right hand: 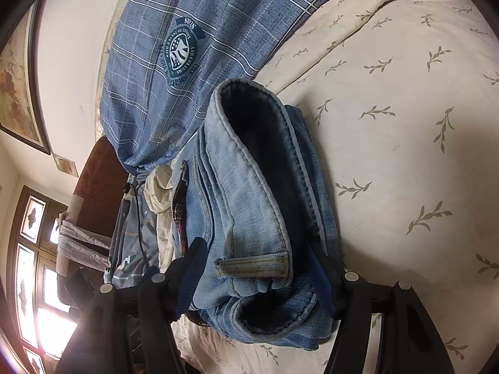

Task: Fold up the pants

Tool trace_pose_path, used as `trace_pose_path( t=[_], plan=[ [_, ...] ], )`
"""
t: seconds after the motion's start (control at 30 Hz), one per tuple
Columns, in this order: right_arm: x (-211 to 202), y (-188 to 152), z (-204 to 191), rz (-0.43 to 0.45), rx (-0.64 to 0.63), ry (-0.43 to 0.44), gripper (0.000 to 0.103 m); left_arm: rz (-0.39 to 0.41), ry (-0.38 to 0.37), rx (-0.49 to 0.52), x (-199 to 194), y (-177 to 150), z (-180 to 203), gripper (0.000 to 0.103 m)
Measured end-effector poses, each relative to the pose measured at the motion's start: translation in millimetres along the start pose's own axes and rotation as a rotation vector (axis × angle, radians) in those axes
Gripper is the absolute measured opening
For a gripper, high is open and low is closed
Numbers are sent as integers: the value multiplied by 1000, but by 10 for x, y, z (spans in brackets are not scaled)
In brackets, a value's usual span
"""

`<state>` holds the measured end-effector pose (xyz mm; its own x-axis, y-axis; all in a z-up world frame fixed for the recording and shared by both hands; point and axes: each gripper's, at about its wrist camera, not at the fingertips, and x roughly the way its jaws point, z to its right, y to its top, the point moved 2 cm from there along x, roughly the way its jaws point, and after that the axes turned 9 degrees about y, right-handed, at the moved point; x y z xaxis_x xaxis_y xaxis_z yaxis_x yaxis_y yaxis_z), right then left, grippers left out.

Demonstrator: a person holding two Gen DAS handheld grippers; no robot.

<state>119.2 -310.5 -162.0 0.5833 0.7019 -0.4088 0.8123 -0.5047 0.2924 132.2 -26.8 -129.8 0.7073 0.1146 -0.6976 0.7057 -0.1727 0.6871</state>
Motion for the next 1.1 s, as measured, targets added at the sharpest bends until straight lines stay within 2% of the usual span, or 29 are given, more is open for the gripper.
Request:
trace_pose_path(
  t=[0.17, 0.23, 0.3, 0.4, 0.43, 0.53, 0.6, 0.67, 0.73, 0.8, 0.93, 1.0, 1.1],
  plan=[
    [28, -14, -44, 9, -22, -27, 68, -60, -38, -47, 42, 1, -58, 103],
    [37, -17, -60, 14, -28, -40, 68, -94, -65, -31, 59, 20, -88, 103],
    [44, -17, -82, 13, -36, -55, 68, -76, -77, -22, 37, 34, -158, 103],
    [-19, -3, -170, 28, -60, -78, 68, -27, -80, -107, -32, 97, -444, 103],
    [-85, 6, -216, 57, -77, -88, 68, -16, -75, -143, -44, 126, -556, 103],
    [-402, 43, -477, 227, -201, -119, 68, -28, -32, -229, 35, 162, -817, 103],
    [-517, 43, -610, 296, -256, -82, 68, -67, -31, -263, 139, 159, -892, 103],
    [-525, 52, -720, 322, -294, -37, 68, -83, -23, -279, 222, 187, -894, 103],
    [-435, 99, -819, 318, -325, -10, 68, -77, 1, -253, 274, 259, -839, 103],
    [-260, 188, -889, 278, -333, 23, 68, -55, 29, -213, 303, 373, -753, 103],
    [24, 361, -855, 218, -275, 61, 68, -75, 41, -122, 435, 630, -467, 103],
    [148, 454, -780, 199, -231, 47, 68, -80, 62, -80, 504, 730, -294, 103],
    [232, 508, -679, 187, -205, 39, 68, -62, 62, -84, 548, 820, -148, 103]
  ],
)
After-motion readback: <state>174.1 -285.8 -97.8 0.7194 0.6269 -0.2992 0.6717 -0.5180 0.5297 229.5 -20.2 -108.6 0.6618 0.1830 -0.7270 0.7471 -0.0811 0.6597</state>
